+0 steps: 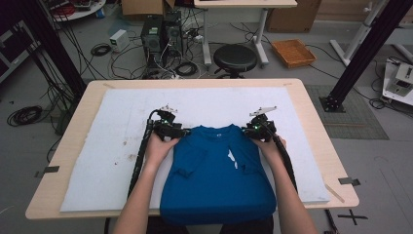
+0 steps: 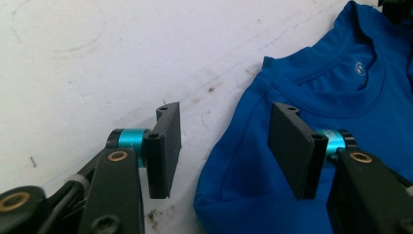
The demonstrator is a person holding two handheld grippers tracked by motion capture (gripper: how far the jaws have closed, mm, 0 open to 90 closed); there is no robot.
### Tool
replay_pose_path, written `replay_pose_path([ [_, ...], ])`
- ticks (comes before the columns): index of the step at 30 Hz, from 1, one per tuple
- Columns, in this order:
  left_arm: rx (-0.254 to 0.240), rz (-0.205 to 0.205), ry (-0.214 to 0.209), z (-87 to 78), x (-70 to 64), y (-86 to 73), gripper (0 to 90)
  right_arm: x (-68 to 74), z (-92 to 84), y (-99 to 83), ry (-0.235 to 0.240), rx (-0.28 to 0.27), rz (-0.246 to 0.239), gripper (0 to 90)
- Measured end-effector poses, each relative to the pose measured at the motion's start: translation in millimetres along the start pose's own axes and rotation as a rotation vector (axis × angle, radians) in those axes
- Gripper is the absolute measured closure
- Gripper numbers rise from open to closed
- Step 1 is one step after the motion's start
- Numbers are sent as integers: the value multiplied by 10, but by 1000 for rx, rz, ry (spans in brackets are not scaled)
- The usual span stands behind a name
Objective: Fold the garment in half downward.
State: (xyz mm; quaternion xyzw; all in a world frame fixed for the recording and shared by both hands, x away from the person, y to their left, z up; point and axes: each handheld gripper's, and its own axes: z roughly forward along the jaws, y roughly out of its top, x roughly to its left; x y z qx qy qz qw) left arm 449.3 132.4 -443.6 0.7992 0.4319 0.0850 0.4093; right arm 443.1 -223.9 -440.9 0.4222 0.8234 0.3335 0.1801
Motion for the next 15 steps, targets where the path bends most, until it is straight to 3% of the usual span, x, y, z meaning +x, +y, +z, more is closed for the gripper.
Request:
replay_pose_path([
  [2,4,15,-1,20,-10,-3,472,-3,22,-11,9,6,4,699],
  [4,18,56,32,21,-33,2,519,0,22,-13,20,4,-3,741],
  [7,21,69,33,12,-37,3,651,20,22,-9,33,7,-21,845],
  [11,27,112,32,26,-84,5,762,12,14,-9,36,8,-13,841],
  [13,6,118,41,27,-103,15,740,7,2,-5,31,0,-9,782],
  [15,-9,103,42,29,-97,21,619,-10,-1,-4,38,-15,5,729],
])
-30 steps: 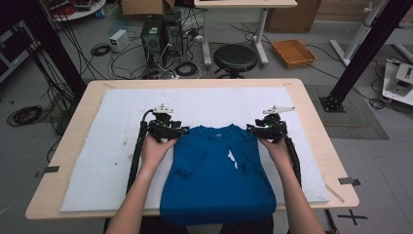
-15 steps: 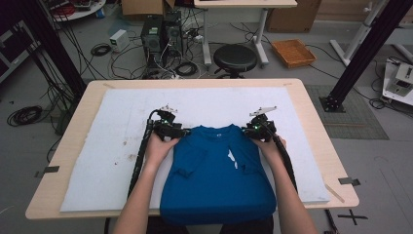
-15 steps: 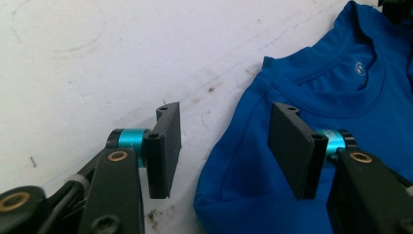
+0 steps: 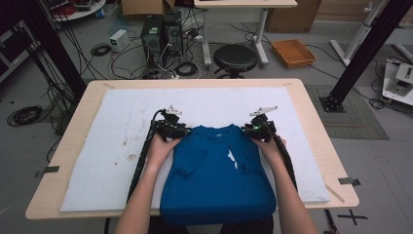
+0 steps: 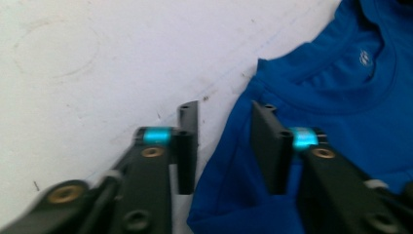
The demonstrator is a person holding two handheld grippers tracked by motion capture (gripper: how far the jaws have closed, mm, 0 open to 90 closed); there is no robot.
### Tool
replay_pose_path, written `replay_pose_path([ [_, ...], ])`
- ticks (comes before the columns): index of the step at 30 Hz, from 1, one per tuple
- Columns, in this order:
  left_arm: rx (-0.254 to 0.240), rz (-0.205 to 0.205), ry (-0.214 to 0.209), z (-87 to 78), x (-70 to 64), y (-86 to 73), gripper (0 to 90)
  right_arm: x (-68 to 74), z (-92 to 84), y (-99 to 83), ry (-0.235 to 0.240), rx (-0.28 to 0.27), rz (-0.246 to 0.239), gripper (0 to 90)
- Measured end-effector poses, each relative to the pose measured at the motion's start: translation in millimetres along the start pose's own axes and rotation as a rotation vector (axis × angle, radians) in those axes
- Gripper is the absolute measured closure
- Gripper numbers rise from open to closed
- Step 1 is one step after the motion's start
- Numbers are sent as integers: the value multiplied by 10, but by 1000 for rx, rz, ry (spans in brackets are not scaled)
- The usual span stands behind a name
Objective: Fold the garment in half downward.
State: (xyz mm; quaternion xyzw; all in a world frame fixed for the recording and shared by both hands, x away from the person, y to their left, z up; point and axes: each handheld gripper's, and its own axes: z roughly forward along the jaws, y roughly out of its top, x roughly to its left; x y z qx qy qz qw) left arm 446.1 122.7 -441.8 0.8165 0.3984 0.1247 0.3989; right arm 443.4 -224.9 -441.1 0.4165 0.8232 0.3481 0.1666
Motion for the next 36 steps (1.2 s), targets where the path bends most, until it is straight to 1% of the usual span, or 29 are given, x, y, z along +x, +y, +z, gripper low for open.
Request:
replay_pose_path([
  [1,-5,-10,-16,7,7,-4,622,-5,6,-1,4,-2,3,722],
  [3,20,5,-14,32,-1,-13,636,-13,32,-7,10,10,-1,722],
  [6,29,33,7,38,-23,-11,663,-17,42,-10,14,9,-8,731],
  [7,30,45,22,38,-32,-9,681,-16,43,-9,19,8,-11,776],
  [8,29,51,27,39,-34,-10,709,-15,42,-8,31,7,-23,832],
  [9,28,52,27,38,-32,-10,734,5,42,-5,29,11,-25,865],
  [11,27,55,1,39,-24,-13,832,21,46,1,26,11,-40,880],
  [13,17,57,0,45,-31,-13,867,2,45,-2,31,4,-21,884],
  [14,12,61,3,47,-31,-12,870,-18,43,-6,42,0,-4,884],
  [15,6,64,7,43,-27,-9,872,-28,36,-7,42,-4,7,885],
  [18,-32,56,2,26,7,0,877,-57,7,10,45,-32,21,887],
  [20,-31,49,4,18,34,23,877,-75,-3,34,53,-44,29,888],
  [22,-40,55,12,3,48,62,877,-86,-10,62,51,-64,33,889],
  [23,-60,57,19,-11,49,89,877,-88,-14,70,47,-75,37,889],
  [27,-94,57,34,-54,76,175,878,-125,-7,137,39,-88,55,889],
  [28,-110,54,35,-75,81,187,877,-132,-24,161,37,-103,65,889],
  [30,-140,53,28,-132,83,200,877,-137,-66,200,34,-128,67,889],
  [31,-146,59,25,-163,78,206,877,-132,-97,215,34,-140,68,889],
  [33,-153,86,25,-240,40,225,877,-118,-169,231,41,-170,68,889],
  [34,-153,92,24,-260,28,229,877,-96,-225,231,47,-187,74,889],
  [35,-160,110,16,-315,-3,236,877,-84,-248,230,49,-195,73,889],
  [36,-168,119,12,-349,-27,236,877,-53,-310,221,49,-213,62,889],
])
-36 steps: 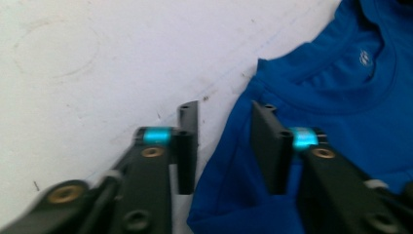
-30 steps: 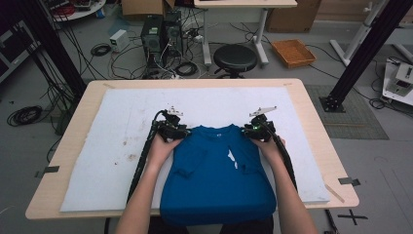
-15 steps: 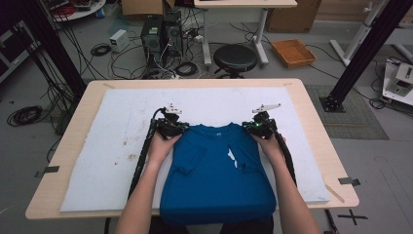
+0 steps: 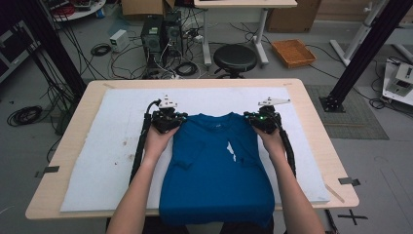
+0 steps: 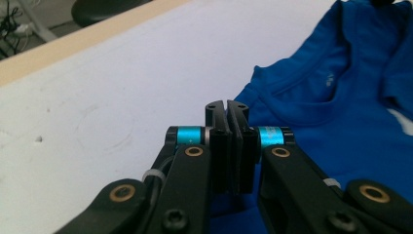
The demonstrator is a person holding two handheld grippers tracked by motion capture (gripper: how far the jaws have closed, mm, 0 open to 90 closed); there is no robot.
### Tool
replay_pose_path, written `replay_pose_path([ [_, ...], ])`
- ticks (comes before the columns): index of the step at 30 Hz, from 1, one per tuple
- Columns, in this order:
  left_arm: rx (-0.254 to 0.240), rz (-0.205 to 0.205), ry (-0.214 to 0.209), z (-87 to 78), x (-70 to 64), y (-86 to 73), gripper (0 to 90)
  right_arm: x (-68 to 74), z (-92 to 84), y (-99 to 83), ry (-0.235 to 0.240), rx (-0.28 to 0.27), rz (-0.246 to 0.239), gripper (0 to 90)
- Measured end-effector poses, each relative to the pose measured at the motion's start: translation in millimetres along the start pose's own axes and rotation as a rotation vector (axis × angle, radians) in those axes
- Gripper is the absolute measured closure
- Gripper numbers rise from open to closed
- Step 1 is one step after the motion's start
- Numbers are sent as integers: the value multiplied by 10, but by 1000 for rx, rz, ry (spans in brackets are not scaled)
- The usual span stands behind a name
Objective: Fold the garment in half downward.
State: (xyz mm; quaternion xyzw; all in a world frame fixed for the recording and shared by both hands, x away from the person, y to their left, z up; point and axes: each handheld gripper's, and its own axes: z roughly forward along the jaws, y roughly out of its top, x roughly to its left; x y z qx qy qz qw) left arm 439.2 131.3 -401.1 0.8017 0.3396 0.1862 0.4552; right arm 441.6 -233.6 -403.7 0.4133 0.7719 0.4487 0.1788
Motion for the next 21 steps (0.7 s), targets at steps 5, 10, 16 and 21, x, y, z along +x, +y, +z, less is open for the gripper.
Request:
replay_pose_path([
  [5,-59,61,-23,-273,-206,-11,877,128,-267,-54,25,-46,-14,889],
  [10,-75,110,-49,-508,-390,-112,877,273,-535,-177,39,-85,-49,889],
  [16,-75,181,-76,-745,-618,-246,877,464,-809,-358,37,-116,-101,888],
  [21,-84,211,-104,-911,-815,-409,877,632,-980,-549,33,-109,-128,888],
])
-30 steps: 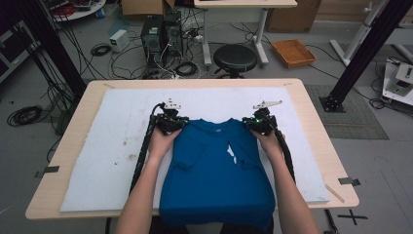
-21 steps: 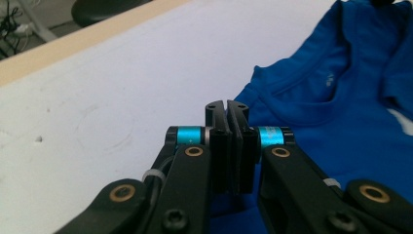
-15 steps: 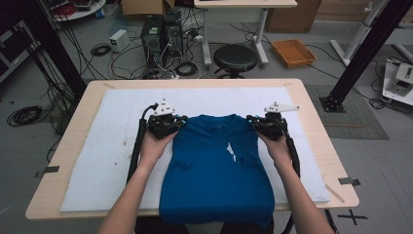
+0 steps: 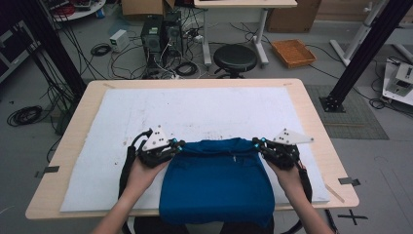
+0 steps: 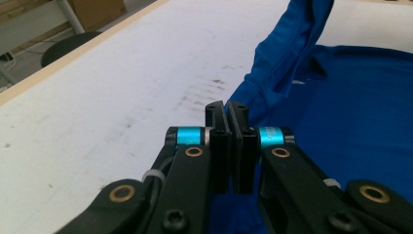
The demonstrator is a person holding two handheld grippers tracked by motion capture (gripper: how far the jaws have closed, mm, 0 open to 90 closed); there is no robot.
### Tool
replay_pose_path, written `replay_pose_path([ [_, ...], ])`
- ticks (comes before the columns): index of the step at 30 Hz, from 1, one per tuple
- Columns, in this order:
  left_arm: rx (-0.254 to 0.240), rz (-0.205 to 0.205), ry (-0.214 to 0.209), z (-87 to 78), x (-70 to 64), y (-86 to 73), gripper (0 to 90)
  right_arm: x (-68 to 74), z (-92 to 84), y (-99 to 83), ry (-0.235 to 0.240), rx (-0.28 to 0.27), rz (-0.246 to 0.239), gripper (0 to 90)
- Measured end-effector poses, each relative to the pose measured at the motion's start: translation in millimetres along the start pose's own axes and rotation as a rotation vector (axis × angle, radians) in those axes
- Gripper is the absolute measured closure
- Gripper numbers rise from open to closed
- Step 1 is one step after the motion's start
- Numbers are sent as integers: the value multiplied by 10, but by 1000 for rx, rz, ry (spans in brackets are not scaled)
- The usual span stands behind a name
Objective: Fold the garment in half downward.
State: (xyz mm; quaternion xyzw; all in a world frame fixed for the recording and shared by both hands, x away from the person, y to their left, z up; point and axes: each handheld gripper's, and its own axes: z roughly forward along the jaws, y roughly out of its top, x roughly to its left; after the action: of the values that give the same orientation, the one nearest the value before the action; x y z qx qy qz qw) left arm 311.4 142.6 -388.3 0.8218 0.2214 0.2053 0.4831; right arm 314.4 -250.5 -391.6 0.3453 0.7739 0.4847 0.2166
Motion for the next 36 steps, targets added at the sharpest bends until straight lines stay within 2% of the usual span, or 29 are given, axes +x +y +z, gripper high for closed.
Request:
replay_pose_path([
  [3,3,22,-12,-85,-137,-76,876,128,-124,-139,1,4,-18,888],
  [5,11,38,-19,-133,-229,-134,877,191,-194,-227,11,11,-10,888],
  [10,25,81,-43,-222,-465,-283,876,370,-346,-392,11,29,-41,888],
  [13,31,109,-42,-267,-554,-356,876,487,-423,-468,3,35,-67,888],
  [19,50,129,-60,-313,-710,-532,875,686,-494,-651,-10,68,-137,888],
  [25,76,165,-71,-340,-864,-627,872,800,-562,-749,-20,88,-185,887],
  [30,112,194,-80,-348,-967,-684,836,865,-593,-823,-7,118,-210,882],
  [34,118,178,-92,-390,-997,-702,769,874,-661,-842,0,116,-218,864],
  [36,109,167,-87,-429,-995,-683,734,873,-690,-845,3,115,-203,830],
])
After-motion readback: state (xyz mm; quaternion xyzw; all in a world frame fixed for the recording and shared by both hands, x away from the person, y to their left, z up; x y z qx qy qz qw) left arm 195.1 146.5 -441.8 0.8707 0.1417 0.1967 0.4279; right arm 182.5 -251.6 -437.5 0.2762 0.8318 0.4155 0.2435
